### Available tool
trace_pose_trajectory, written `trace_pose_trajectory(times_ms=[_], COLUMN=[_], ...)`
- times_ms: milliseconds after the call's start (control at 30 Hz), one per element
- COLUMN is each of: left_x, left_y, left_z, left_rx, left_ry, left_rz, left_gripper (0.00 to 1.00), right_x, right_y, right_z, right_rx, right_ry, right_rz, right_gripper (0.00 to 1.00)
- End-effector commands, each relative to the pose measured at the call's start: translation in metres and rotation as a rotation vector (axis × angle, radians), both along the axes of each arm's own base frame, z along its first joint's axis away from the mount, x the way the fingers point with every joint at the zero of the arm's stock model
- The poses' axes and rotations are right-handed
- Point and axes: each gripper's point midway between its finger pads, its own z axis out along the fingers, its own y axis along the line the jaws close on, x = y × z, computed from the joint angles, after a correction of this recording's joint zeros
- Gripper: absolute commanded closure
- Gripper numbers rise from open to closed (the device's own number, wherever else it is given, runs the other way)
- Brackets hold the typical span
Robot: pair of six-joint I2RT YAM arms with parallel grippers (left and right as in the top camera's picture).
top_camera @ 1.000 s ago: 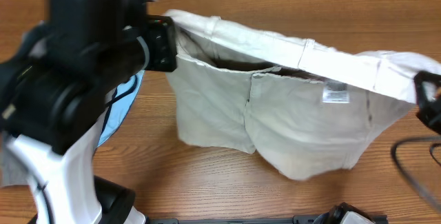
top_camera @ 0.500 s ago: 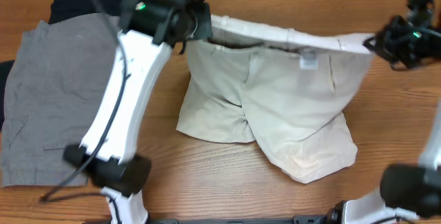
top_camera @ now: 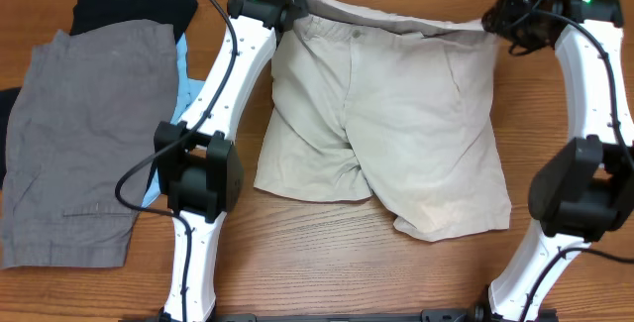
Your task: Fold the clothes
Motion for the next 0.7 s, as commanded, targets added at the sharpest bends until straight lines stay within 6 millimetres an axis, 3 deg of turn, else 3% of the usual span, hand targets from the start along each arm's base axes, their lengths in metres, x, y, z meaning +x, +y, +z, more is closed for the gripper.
trace_pose_trajectory(times_ms=[0,33,200,267,333,433,567,667], left_x=[0.021,0.025,0.027,0.015,-0.011,-0.048,-0.095,-0.112], left_y=[0.03,0.026,0.02,0.019,0.016,0.013,0.023,0.025], left_z=[0.008,0.014,0.065,0.091,0.119,0.139,0.15,0.145], left_rx=[0.037,0.042,0.085,0.095,0.088,0.085,0.114,0.111], left_ry=[-0.09,-0.116,-0.19,-0.176,-0.124,-0.044,0.066,0.125], left_rz=[0.091,0.062,-0.031,-0.072,-0.159,-0.255,-0.298,-0.312], left_gripper=[0.16,0.01,0.0,0.0,0.0,0.0,0.0,0.0], right_x=[0.023,0.028,0.034,0.023,-0.002,-0.04,-0.093,-0.111], right_y=[-0.008,-0.008,0.0,0.007,0.017,0.029,0.048,0.066], right_z=[0.007,0.011,0.056,0.074,0.09,0.09,0.069,0.055], right_rx=[-0.069,-0.065,0.011,0.036,0.053,0.069,0.076,0.068], right_ry=[-0.087,-0.111,-0.202,-0.194,-0.136,-0.018,0.21,0.298], right_rz=[-0.029,-0.037,-0.048,-0.03,-0.018,-0.008,0.015,0.072], right_gripper=[0.06,0.0,0.0,0.0,0.0,0.0,0.0,0.0])
